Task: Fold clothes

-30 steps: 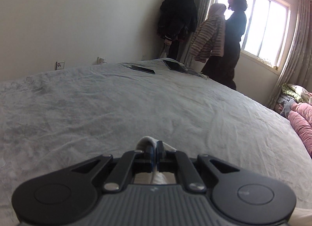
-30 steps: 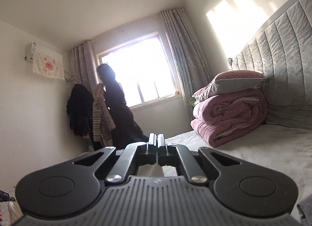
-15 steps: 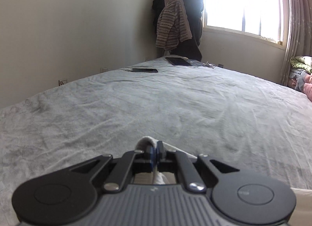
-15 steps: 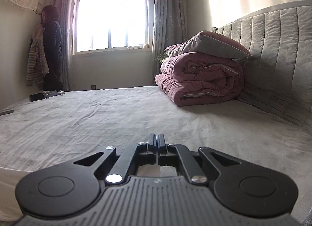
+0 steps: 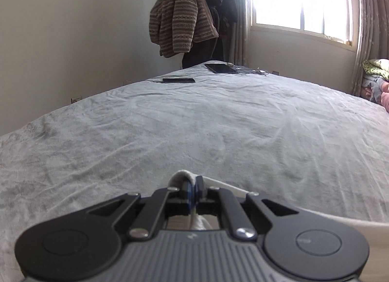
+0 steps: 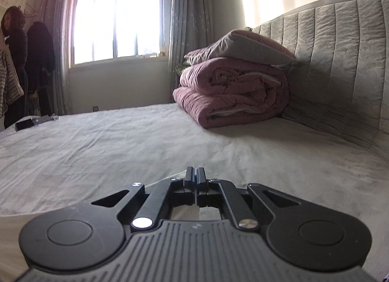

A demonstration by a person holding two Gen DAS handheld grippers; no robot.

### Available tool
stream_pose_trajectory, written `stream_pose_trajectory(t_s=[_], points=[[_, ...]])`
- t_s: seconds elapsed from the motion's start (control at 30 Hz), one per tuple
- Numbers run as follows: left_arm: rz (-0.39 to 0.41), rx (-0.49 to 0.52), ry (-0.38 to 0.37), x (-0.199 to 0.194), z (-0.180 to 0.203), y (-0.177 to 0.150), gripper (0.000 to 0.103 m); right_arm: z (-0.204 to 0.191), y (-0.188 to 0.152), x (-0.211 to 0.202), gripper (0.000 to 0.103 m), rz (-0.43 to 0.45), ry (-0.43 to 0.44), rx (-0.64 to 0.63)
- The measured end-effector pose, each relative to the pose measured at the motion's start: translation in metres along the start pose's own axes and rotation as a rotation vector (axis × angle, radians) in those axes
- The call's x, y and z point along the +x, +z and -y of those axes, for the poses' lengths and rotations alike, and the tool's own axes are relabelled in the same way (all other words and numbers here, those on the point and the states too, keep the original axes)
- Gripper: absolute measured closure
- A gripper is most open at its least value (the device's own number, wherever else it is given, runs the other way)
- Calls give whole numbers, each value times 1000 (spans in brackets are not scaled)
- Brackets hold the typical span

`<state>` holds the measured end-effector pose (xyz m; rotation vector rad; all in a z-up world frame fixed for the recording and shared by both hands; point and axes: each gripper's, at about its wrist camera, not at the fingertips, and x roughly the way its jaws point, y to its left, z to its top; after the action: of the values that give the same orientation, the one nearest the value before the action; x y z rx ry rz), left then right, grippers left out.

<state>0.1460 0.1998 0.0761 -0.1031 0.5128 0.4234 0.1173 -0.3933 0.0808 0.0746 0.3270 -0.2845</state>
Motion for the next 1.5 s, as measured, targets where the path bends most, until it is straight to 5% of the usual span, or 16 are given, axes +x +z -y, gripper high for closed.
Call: stream_pose_trajectory(t_s=[0.3,0.47,0.6,0.73,0.8,0.9,1.03,1.2,1.37,1.43,1.5], points=[[34,32,0,-1,5,5,100,-23,26,0,102,62,29,-23],[-76,127,23,26,16,-13,100,-27,-1,40,102,-92,-32,-53],[-128,78,12,36,6,-19,95,-22,-35,66,101,-216,-15,-36],[-116,59,4,31,3,-15,83,-20,-35,65,92,-239,-11,-18],[-97,68,12,28,5,-13,66,-16,-31,61,92,-243,-1,3],[-79,48,21,23,0,-6,65,-4,-27,60,90,-289,22,67],[-81,-8,29,18,-10,2,64,11,-35,64,70,-365,64,180],[-97,-33,29,4,-9,5,64,23,-47,67,68,-432,130,304],[-147,-8,-46,-10,7,-6,64,11,-51,73,73,-421,133,311],[-160,17,-69,-14,15,-11,64,5,-51,74,99,-399,114,275],[-165,45,-81,-16,21,-15,64,6,-46,70,99,-377,104,268]])
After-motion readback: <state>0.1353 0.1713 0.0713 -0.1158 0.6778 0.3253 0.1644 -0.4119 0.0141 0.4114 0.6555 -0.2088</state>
